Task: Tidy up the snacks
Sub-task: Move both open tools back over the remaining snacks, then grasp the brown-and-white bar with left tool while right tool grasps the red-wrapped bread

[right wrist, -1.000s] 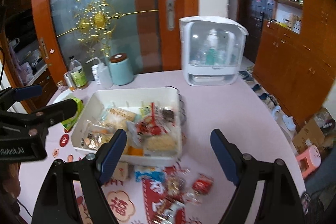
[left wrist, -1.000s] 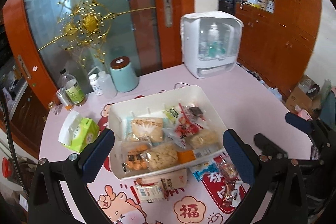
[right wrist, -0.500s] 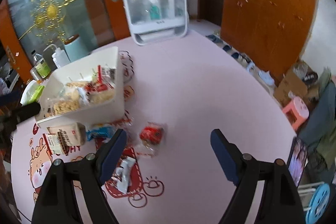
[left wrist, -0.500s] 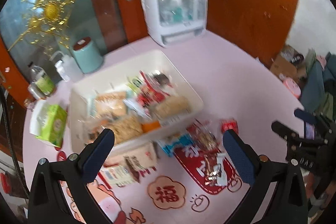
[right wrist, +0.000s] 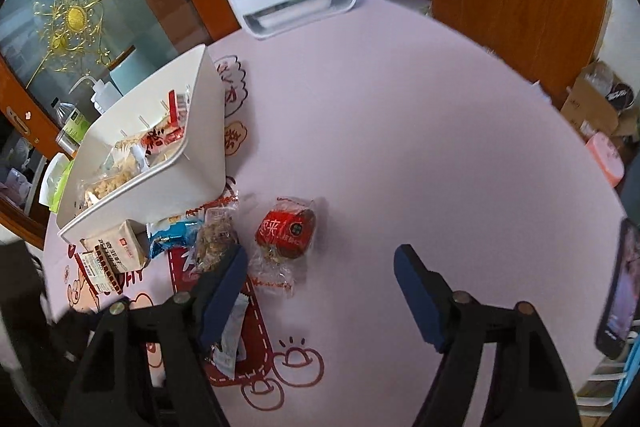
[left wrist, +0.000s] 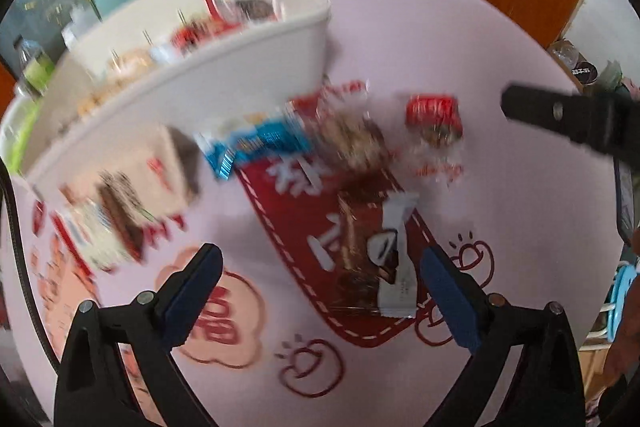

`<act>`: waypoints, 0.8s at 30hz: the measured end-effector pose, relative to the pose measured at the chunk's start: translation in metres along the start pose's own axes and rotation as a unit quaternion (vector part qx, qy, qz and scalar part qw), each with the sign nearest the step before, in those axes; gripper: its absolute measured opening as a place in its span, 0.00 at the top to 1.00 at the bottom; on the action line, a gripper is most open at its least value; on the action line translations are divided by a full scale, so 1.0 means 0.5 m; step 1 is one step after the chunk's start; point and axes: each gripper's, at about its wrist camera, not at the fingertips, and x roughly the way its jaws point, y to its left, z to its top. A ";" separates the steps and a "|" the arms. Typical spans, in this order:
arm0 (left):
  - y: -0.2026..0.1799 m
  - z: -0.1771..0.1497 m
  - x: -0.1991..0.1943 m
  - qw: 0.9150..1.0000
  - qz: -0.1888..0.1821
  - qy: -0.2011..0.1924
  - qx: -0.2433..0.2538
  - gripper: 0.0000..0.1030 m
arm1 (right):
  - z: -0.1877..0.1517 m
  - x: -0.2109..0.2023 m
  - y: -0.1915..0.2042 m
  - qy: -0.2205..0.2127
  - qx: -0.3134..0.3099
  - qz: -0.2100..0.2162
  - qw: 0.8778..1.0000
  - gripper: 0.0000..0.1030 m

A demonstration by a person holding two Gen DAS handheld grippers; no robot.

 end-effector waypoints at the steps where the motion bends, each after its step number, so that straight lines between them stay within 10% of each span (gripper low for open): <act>1: -0.003 -0.003 0.011 1.000 -0.002 0.005 -0.005 0.08 | 0.003 0.010 0.000 0.004 0.002 0.005 1.000 0.26; 12: -0.024 -0.007 0.068 0.999 0.001 0.002 -0.036 0.20 | 0.033 0.118 0.036 0.054 -0.001 0.048 0.997 0.30; 17: -0.030 -0.013 0.052 0.999 0.000 -0.018 -0.032 0.61 | 0.031 0.163 0.051 0.090 -0.009 0.051 0.995 0.51; 24: -0.002 -0.015 0.048 0.999 -0.010 -0.004 -0.035 0.65 | 0.026 0.165 0.053 0.087 -0.020 0.061 0.994 0.56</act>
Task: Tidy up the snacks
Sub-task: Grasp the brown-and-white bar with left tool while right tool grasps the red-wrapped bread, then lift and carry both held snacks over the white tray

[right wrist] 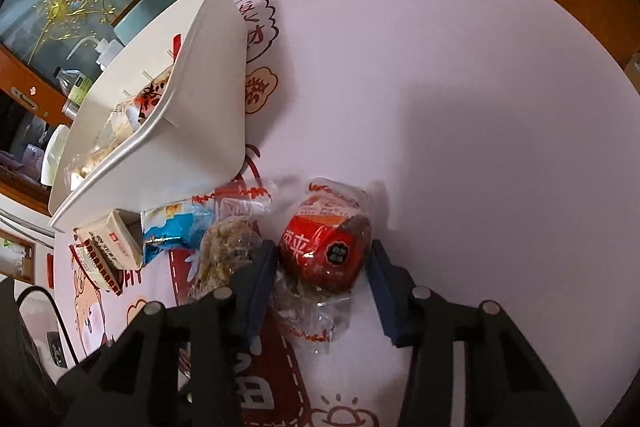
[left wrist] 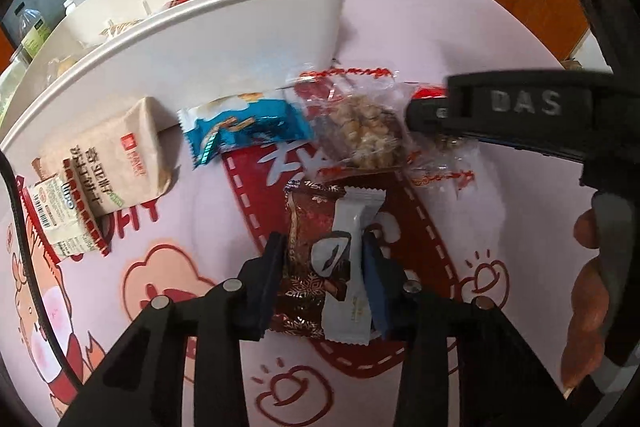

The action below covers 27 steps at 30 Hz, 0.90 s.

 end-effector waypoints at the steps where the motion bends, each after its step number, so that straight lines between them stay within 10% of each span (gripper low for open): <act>1: 0.014 0.001 -0.005 1.000 0.001 0.002 -0.001 0.65 | -0.003 -0.001 -0.002 0.000 0.000 0.003 1.000 0.56; 27: 0.180 -0.021 -0.184 0.998 0.004 -0.021 -0.056 0.67 | -0.121 -0.123 0.145 0.000 -0.065 0.044 0.997 0.56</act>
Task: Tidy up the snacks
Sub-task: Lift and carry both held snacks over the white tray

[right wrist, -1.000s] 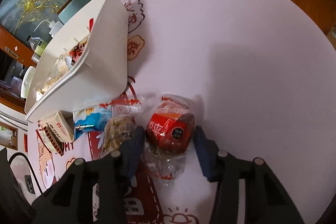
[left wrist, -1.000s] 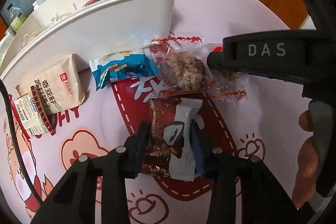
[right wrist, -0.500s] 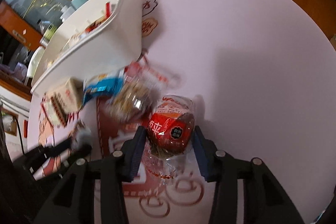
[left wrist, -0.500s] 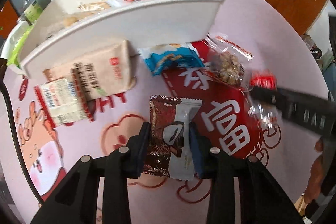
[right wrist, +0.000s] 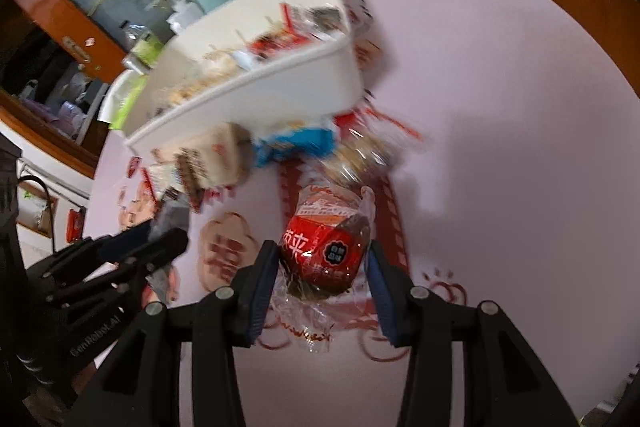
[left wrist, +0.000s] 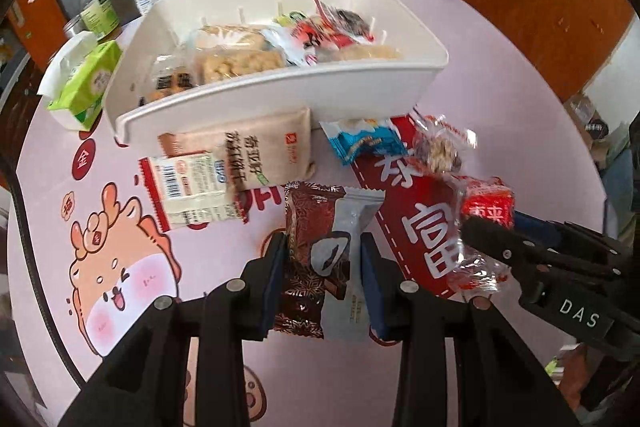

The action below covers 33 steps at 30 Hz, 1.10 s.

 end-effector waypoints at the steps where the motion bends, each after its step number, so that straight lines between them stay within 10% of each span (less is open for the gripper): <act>1: 0.003 0.002 -0.012 1.000 -0.001 -0.005 -0.003 0.67 | 0.006 -0.008 0.012 -0.006 -0.006 0.004 1.000 0.56; 33: 0.132 0.221 -0.247 0.986 0.011 -0.155 -0.055 0.67 | 0.214 -0.149 0.208 -0.150 -0.109 0.047 0.982 0.56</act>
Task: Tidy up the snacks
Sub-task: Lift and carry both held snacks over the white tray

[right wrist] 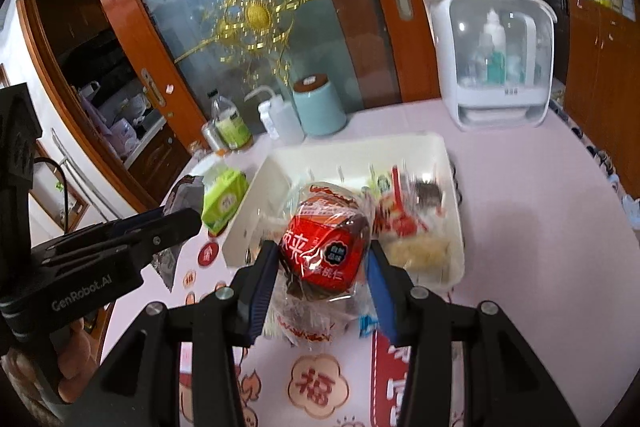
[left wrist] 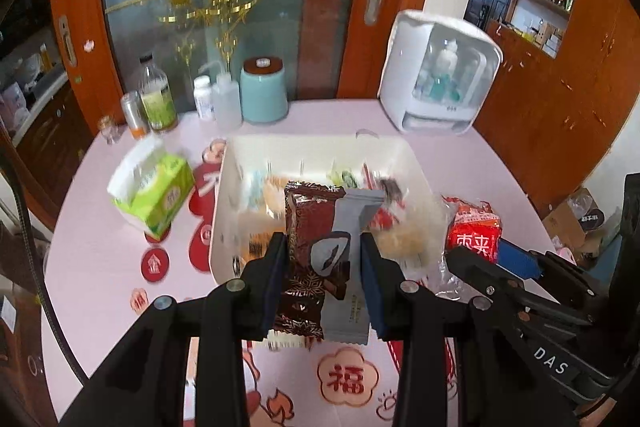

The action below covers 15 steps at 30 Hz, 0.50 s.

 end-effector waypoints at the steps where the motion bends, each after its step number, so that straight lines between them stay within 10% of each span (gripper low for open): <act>1: -0.001 0.010 -0.002 1.000 0.002 -0.005 0.001 0.67 | 0.010 -0.001 0.001 -0.006 -0.002 -0.001 1.000 0.56; 15: -0.002 0.145 0.006 0.998 0.036 -0.055 -0.004 0.66 | 0.137 0.027 0.001 -0.050 -0.003 -0.025 0.998 0.56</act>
